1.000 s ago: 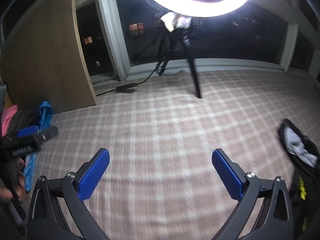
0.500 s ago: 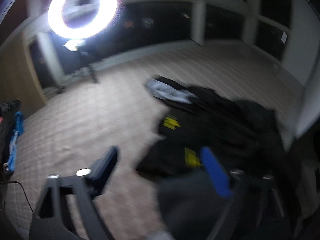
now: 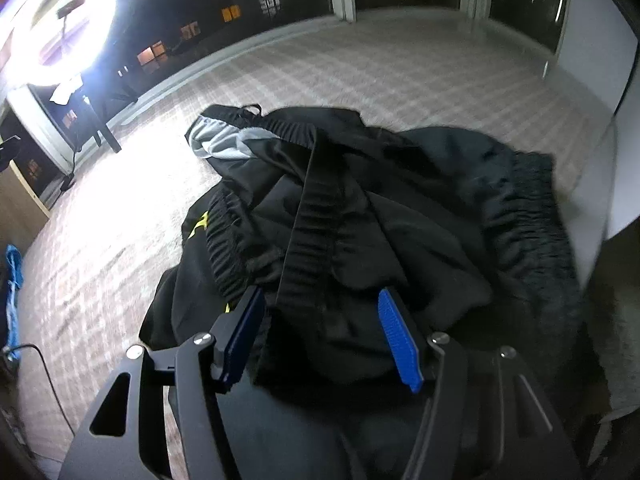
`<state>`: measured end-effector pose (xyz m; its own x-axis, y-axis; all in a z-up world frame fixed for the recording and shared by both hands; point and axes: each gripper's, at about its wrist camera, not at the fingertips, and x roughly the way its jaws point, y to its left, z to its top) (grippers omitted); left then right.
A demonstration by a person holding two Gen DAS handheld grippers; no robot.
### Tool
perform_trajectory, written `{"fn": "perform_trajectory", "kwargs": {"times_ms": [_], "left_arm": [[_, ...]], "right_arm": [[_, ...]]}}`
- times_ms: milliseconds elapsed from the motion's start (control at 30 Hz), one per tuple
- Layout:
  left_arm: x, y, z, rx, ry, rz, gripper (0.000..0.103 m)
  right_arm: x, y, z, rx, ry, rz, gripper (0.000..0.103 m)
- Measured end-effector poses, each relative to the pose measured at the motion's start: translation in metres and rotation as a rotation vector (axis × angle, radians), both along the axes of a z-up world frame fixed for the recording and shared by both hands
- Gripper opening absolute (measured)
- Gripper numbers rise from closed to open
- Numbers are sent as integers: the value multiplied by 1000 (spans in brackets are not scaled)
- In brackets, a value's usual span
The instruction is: Fold clothes
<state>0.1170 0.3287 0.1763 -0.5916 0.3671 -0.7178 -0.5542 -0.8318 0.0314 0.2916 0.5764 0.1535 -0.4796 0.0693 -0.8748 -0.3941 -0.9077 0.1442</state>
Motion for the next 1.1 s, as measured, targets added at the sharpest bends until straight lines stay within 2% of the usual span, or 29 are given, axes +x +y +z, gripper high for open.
{"fn": "perform_trajectory", "kwargs": {"times_ms": [67,167,200,233,267,333,467,500,633,700,833,1100], "left_arm": [[-2,8,-4,-8,-9,4,98],[-9,16,-15,-26,-22,11,98],[-12,18,-19,-29,-30,13,98],[-16,19,-23,-30,-38,12,98],[-19,21,-27,-31,-47,10,98],[-24,25,-33,-40,-54,-1,98],[-28,42,-41,-73,-46,-58,98],[-28,46,-43,-80,-40,-74,98],[-25,65,-48,-126,-15,-150,98],[-23,74,-51,-127,-26,-202,98],[0,101,-59,-130,-44,-367,98],[76,140,-68,-327,148,-769,95]], "right_arm": [[-12,0,-5,-9,-14,27,60],[-23,-3,-12,32,-52,66,59],[-22,-2,-12,25,-47,81,54],[-19,1,-10,6,-34,91,33],[-15,5,-8,-22,-24,99,25],[-4,17,1,-52,8,94,23],[36,44,36,18,101,34,18],[47,52,45,37,122,14,7],[97,92,72,130,161,-145,7],[119,114,76,145,163,-230,7],[142,145,61,83,138,-323,7],[139,156,48,67,121,-318,7]]}}
